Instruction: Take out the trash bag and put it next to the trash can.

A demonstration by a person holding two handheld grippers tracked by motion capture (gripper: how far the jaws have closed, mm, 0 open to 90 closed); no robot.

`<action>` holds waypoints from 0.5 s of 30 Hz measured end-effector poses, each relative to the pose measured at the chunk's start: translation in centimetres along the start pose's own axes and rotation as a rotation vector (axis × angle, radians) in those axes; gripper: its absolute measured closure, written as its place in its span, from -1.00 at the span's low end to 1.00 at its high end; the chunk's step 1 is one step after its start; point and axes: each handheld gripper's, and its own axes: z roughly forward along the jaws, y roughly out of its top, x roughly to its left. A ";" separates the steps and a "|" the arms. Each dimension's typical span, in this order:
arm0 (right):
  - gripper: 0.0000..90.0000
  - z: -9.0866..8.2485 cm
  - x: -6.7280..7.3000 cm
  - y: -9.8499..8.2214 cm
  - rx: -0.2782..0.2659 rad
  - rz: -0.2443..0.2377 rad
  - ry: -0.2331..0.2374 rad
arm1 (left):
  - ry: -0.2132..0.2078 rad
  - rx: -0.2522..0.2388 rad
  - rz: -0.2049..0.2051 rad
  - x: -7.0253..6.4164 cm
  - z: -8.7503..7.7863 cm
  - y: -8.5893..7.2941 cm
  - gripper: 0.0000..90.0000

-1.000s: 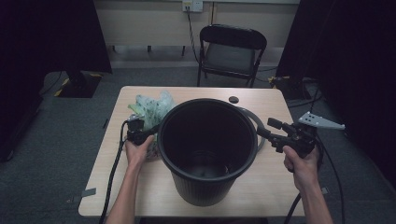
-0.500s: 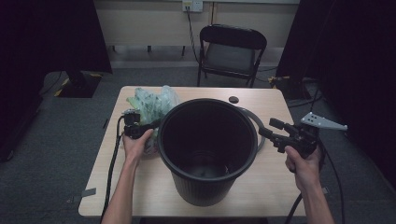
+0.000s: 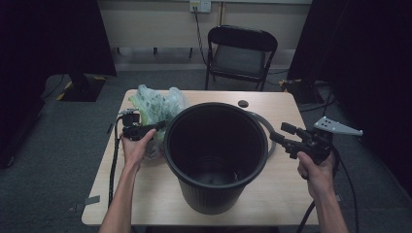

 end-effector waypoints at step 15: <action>-0.23 -0.2 -0.1 0.0 -0.004 0.001 -0.005 | 0.040 0.009 0.049 -0.1 -2.2 0.0 -0.65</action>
